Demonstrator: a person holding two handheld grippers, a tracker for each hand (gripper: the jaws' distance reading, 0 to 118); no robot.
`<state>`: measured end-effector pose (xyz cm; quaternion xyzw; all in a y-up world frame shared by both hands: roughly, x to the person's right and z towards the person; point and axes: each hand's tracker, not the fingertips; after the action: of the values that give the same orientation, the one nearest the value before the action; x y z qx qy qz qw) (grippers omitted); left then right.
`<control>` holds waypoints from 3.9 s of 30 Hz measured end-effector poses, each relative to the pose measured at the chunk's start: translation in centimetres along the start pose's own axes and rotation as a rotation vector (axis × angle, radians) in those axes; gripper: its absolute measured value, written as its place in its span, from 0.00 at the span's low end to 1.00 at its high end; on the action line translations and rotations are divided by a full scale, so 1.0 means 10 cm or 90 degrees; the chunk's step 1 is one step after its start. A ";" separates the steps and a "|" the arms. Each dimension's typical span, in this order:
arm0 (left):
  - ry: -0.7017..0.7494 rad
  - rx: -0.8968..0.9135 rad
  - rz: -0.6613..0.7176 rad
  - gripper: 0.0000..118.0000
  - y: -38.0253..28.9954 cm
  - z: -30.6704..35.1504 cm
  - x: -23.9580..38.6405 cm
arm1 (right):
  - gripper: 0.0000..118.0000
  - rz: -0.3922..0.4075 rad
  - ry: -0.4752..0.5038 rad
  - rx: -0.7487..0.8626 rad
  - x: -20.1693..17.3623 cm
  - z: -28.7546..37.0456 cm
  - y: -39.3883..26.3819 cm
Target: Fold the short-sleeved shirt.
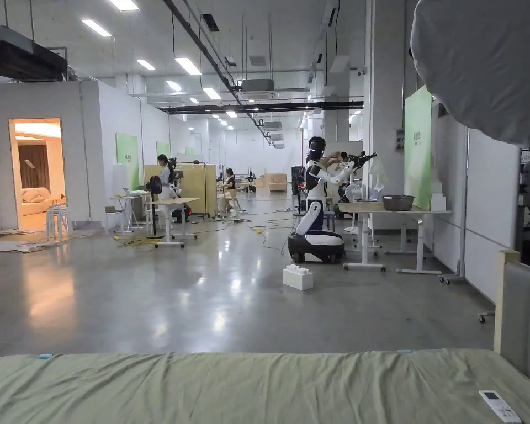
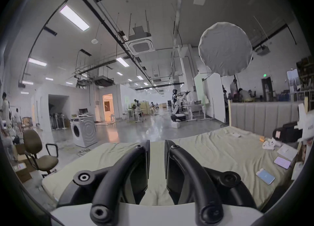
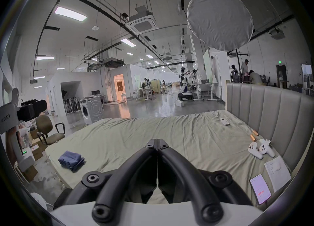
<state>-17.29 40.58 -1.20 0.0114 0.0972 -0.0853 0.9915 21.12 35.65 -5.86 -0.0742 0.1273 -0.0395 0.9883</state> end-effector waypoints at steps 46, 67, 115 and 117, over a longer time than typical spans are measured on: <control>-0.074 -0.040 0.074 0.04 -0.07 -0.05 0.19 | 0.01 0.003 -0.038 0.036 -0.17 0.02 0.05; -0.066 -0.037 0.090 1.00 -0.03 -0.01 0.13 | 1.00 0.010 -0.043 0.035 -0.24 0.04 0.10; -0.050 -0.053 0.090 1.00 -0.08 -0.03 0.06 | 1.00 -0.009 -0.041 0.032 -0.23 0.05 0.15; -0.050 -0.054 0.092 1.00 -0.07 -0.03 0.08 | 1.00 -0.012 -0.048 0.036 -0.22 0.05 0.15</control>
<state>-16.72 39.77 -1.67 -0.0270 0.0604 -0.0096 0.9978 19.24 37.39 -5.08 -0.0491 0.0882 -0.0492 0.9937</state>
